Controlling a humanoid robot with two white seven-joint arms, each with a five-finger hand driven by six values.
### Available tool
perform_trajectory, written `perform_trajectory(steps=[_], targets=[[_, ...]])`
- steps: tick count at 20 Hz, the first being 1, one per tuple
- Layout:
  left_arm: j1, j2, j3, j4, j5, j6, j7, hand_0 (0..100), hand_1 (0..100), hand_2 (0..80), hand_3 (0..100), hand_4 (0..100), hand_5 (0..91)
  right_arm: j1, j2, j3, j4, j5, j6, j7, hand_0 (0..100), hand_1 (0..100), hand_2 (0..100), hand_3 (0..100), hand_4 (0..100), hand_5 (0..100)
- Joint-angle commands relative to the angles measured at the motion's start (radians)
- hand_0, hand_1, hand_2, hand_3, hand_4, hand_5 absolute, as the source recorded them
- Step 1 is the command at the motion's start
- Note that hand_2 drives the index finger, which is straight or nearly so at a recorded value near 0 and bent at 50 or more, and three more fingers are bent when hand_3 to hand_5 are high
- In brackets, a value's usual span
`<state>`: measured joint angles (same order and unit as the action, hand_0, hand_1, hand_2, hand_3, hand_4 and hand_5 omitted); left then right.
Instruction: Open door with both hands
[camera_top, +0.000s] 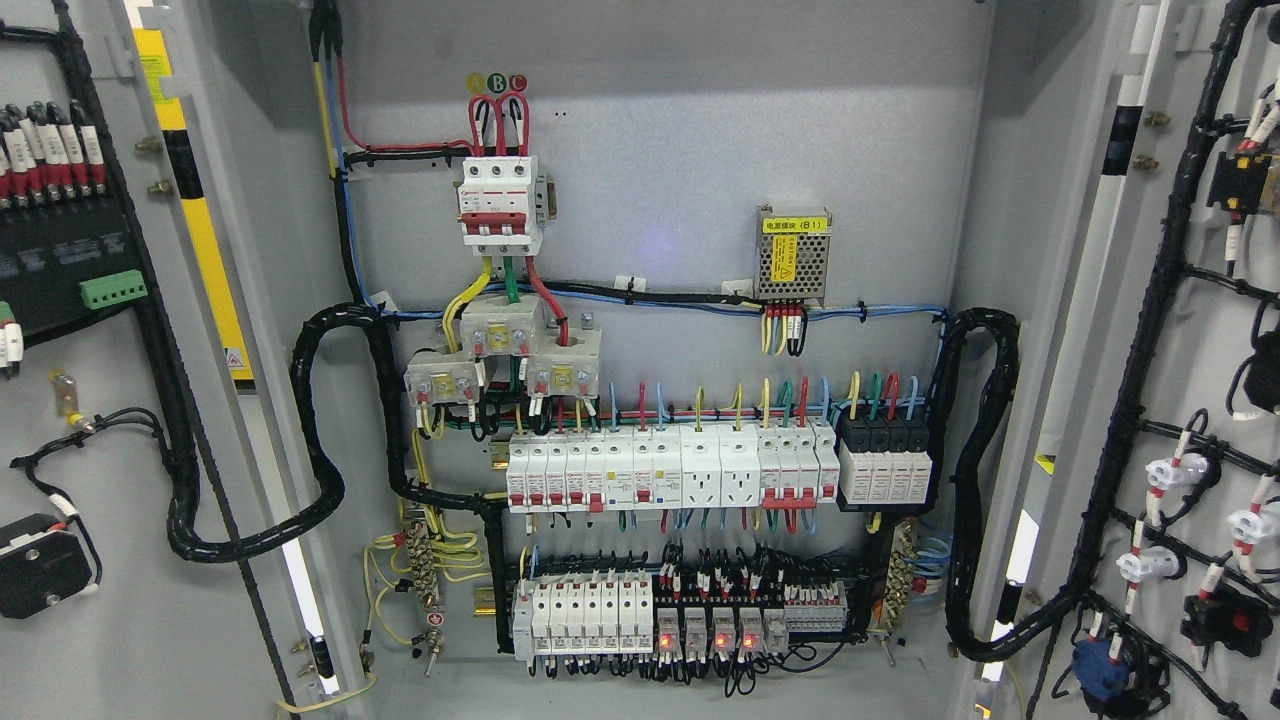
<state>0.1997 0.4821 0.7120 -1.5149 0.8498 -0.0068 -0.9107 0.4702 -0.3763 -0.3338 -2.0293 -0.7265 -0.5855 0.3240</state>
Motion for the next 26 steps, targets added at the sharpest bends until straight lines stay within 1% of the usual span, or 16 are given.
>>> perform_trajectory(steps=[1,6,11,13,16,20,22,24,25,26], targets=[[-0.005,0.021,0.003,0.035,0.000,0.001,-0.002,0,3,19.4,29,13,0.0,-0.004,-0.001,0.041,-0.006,0.001,0.000,0.000,22,6,0,0,0,0],[0.004,0.020,0.003,0.015,0.000,-0.001,-0.002,0,4,19.3,29,13,0.0,-0.005,-0.010,0.042,-0.005,0.001,0.000,0.001,22,6,0,0,0,0],[0.024,0.013,0.004,-0.048,0.000,0.001,-0.002,0,4,19.2,29,13,0.0,-0.008,-0.010,0.041,-0.005,0.001,0.000,0.000,22,6,0,0,0,0],[0.055,0.010,0.004,-0.085,0.000,0.001,-0.003,0,4,19.1,29,13,0.0,-0.015,-0.009,0.041,-0.006,0.001,0.000,0.000,22,6,0,0,0,0],[0.090,-0.016,0.001,-0.152,0.005,-0.001,-0.002,0,4,18.5,29,13,0.0,-0.013,-0.007,0.044,-0.006,0.002,0.000,0.000,22,6,0,0,0,0],[0.147,-0.080,0.003,-0.269,0.005,-0.001,-0.002,0,4,17.7,28,13,0.0,-0.013,-0.010,0.111,-0.008,0.013,0.001,0.001,22,6,0,0,0,0],[0.162,-0.103,0.004,-0.318,0.005,-0.002,-0.003,0,4,17.6,28,13,0.0,-0.013,-0.010,0.185,-0.003,0.022,0.006,0.001,22,6,0,0,0,0],[0.173,-0.122,0.003,-0.353,0.005,-0.002,-0.003,0,4,17.5,28,13,0.0,-0.009,-0.009,0.296,0.026,0.094,0.010,0.001,22,6,0,0,0,0],[0.182,-0.134,0.000,-0.367,0.005,-0.002,-0.002,0,4,17.4,29,13,0.0,-0.007,-0.007,0.364,0.062,0.155,0.009,0.001,22,6,0,0,0,0],[0.194,-0.152,-0.008,-0.386,0.005,-0.002,-0.002,0,4,17.3,29,13,0.0,-0.008,-0.006,0.413,0.104,0.206,0.004,0.000,22,6,0,0,0,0]])
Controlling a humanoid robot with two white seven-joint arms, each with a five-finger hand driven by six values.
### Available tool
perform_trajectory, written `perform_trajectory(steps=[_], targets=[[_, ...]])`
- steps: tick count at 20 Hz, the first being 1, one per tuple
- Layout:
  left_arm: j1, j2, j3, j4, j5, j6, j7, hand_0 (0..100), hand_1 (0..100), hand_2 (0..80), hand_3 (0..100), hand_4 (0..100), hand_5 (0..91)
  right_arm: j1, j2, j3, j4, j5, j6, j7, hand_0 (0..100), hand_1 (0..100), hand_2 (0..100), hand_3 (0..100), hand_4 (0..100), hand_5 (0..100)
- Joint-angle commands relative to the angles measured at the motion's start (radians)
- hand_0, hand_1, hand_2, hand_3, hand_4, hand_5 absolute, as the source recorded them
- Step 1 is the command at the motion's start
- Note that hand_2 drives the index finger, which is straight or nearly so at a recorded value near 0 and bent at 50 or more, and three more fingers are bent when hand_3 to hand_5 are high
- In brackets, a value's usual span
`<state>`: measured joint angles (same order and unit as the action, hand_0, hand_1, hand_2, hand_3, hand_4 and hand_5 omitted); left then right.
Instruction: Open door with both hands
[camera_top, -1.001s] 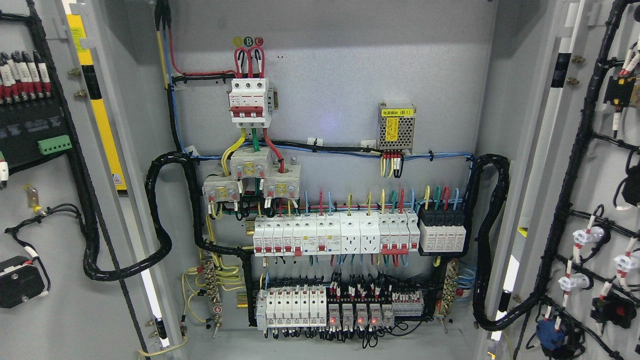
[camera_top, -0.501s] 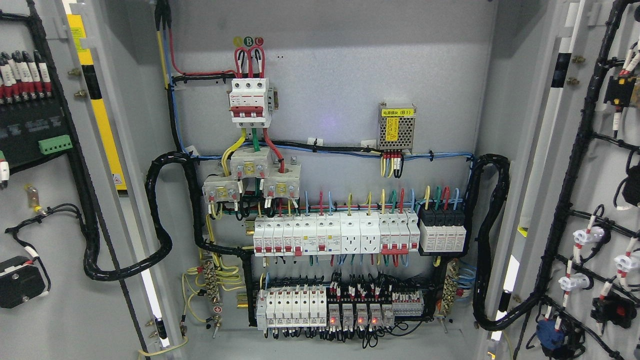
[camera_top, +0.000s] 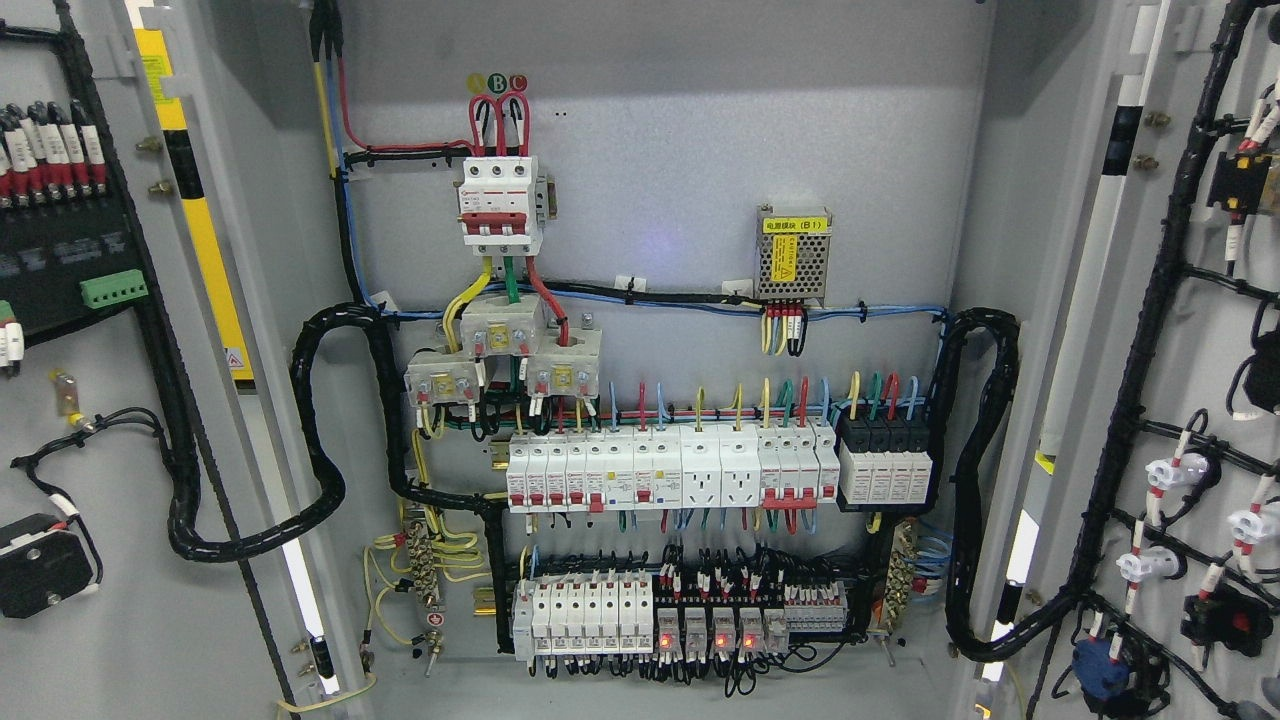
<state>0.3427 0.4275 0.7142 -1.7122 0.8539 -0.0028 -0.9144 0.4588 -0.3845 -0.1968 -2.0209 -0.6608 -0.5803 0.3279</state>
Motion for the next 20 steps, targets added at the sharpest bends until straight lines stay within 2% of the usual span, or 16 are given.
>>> perform_trajectory(steps=[1,3,4,5,7,8,9,11,16,18,20], targets=[[0.071,-0.117,-0.018,-0.204,-0.003,-0.011,0.002,0,4,16.9,29,13,0.0,0.001,0.006,0.319,0.143,0.180,-0.001,-0.004,22,6,0,0,0,0],[0.119,-0.162,-0.062,-0.228,-0.021,-0.022,0.003,0,4,16.3,29,12,0.0,-0.005,0.012,0.388,0.264,0.242,0.002,-0.006,22,6,0,0,0,0],[0.137,-0.186,-0.093,-0.227,-0.050,-0.035,0.005,0,4,15.9,28,11,0.0,-0.005,0.019,0.410,0.334,0.269,0.003,-0.004,22,6,0,0,0,0],[0.153,-0.223,-0.119,-0.218,-0.108,-0.057,0.006,0,4,13.3,24,6,0.0,-0.008,0.030,0.433,0.406,0.305,0.004,-0.003,22,6,0,0,0,0],[0.173,-0.333,-0.165,-0.152,-0.284,-0.121,0.006,0,5,10.1,16,0,0.0,-0.037,0.052,0.462,0.569,0.346,0.004,-0.003,22,6,0,0,0,0],[0.174,-0.328,-0.192,-0.103,-0.340,-0.175,0.006,0,5,8.7,12,0,0.0,-0.051,0.068,0.470,0.640,0.346,0.002,-0.003,22,6,0,0,0,0],[0.177,-0.320,-0.226,-0.025,-0.355,-0.242,0.009,0,5,7.8,10,0,0.0,-0.064,0.085,0.473,0.709,0.348,0.002,-0.003,22,6,0,0,0,0],[0.194,-0.317,-0.265,0.156,-0.363,-0.366,0.018,0,4,4.4,2,0,0.0,-0.100,0.128,0.473,0.860,0.348,-0.001,-0.001,22,6,0,0,0,0],[0.185,-0.325,-0.303,0.501,-0.360,-0.385,0.020,0,5,3.2,4,0,0.0,-0.156,0.219,0.468,1.204,0.346,0.002,0.000,22,6,0,0,0,0],[0.150,-0.335,-0.303,0.651,-0.362,-0.385,0.020,0,5,3.2,4,0,0.0,-0.164,0.254,0.459,1.296,0.346,0.002,-0.001,22,6,0,0,0,0],[0.121,-0.346,-0.302,0.808,-0.360,-0.385,0.020,0,6,2.8,4,0,0.0,-0.164,0.272,0.458,1.378,0.346,0.002,-0.001,22,6,0,0,0,0]])
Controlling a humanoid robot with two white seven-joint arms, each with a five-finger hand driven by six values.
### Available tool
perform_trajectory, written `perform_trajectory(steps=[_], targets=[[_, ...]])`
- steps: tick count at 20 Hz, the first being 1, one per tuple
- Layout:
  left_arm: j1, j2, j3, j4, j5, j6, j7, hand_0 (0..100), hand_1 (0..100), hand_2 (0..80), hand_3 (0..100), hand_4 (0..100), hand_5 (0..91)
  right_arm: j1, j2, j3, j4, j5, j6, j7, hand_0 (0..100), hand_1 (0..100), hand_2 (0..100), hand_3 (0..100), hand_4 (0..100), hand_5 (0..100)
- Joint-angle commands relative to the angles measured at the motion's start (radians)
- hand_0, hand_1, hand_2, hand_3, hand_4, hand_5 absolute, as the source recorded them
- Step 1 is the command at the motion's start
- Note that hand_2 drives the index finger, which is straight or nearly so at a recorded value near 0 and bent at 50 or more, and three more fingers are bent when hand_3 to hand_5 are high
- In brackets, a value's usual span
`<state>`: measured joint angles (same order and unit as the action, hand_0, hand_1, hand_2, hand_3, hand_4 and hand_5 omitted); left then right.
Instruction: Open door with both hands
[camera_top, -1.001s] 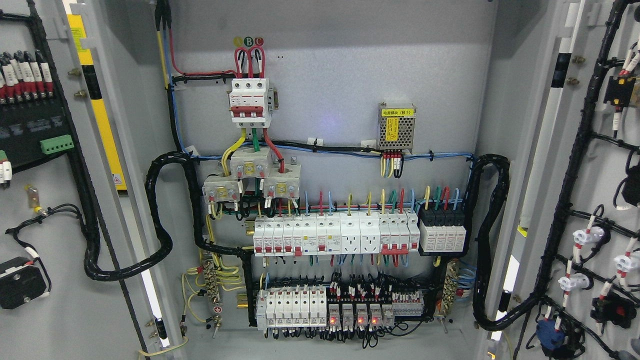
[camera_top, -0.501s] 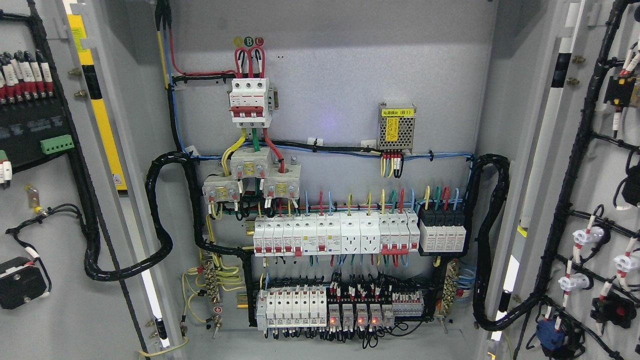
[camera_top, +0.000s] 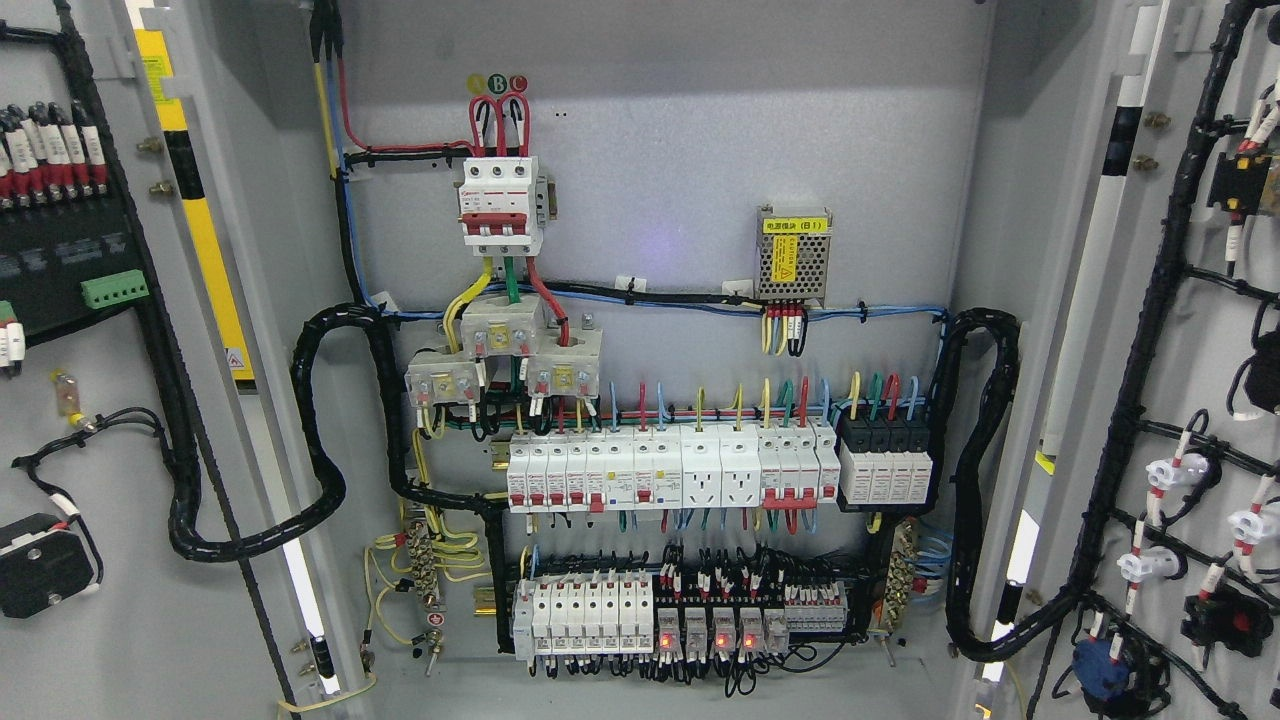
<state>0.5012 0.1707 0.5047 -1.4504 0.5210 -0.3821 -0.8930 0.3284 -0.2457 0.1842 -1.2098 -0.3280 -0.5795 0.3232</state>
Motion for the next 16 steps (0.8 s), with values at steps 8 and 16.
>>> perform_trajectory(steps=[8,16], targets=[[-0.098,-0.076,-0.121,0.965,-0.136,0.002,0.070,13,11,0.0,13,0,0.0,-0.087,0.181,0.075,0.895,0.015,0.010,-0.007,21,6,0,0,0,0],[-0.271,-0.065,-0.247,1.389,-0.260,0.005,0.322,24,14,0.0,0,0,0.0,-0.178,0.220,0.078,1.090,0.017,0.291,-0.154,22,6,0,0,0,0]])
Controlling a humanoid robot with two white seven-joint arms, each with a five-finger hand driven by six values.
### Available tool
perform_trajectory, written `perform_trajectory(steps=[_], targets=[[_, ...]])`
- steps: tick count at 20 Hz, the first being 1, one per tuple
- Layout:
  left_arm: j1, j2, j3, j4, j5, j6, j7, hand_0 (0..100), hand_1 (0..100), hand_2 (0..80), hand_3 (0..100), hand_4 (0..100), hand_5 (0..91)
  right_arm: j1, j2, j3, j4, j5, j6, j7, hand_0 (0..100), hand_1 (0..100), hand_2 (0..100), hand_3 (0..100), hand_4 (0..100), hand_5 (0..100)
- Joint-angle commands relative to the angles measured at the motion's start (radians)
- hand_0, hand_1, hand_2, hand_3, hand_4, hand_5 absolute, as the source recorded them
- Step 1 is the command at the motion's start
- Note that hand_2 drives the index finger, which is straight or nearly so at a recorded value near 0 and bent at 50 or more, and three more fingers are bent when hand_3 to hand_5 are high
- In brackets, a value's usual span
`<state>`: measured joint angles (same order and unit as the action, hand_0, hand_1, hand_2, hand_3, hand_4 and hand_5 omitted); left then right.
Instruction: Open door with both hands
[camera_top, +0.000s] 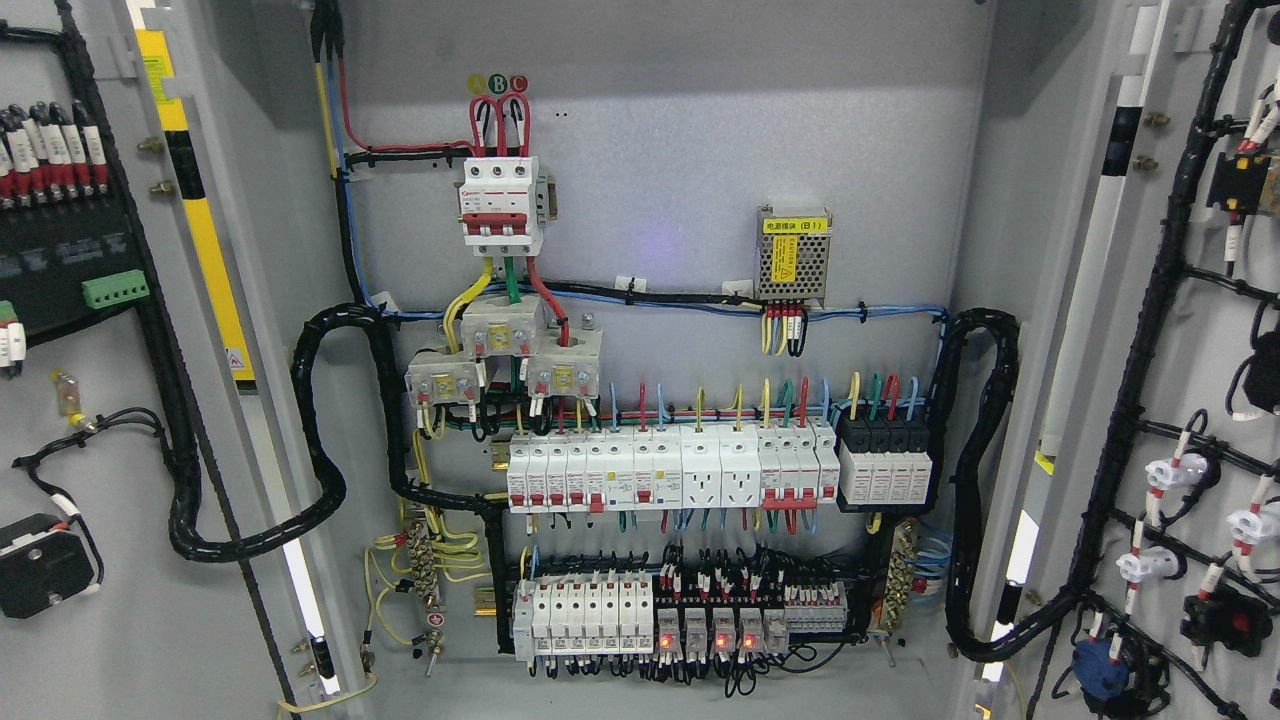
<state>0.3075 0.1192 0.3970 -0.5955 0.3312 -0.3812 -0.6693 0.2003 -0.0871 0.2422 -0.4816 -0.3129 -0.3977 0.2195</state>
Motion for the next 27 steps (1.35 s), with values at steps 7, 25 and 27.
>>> perform_trajectory(steps=[7,25,27], targets=[[-0.100,-0.053,-0.403,0.542,-0.073,0.151,0.367,28,13,0.0,0,0,0.0,-0.082,0.047,0.025,0.363,0.090,0.375,-0.057,22,6,0,0,0,0],[-0.128,-0.055,-0.524,0.536,-0.075,0.202,0.422,31,12,0.0,0,0,0.0,-0.133,0.020,-0.032,0.360,0.150,0.389,-0.183,22,6,0,0,0,0],[-0.131,-0.053,-0.523,0.536,-0.072,0.203,0.422,32,12,0.0,0,0,0.0,-0.134,0.018,-0.032,0.360,0.149,0.389,-0.183,22,6,0,0,0,0]])
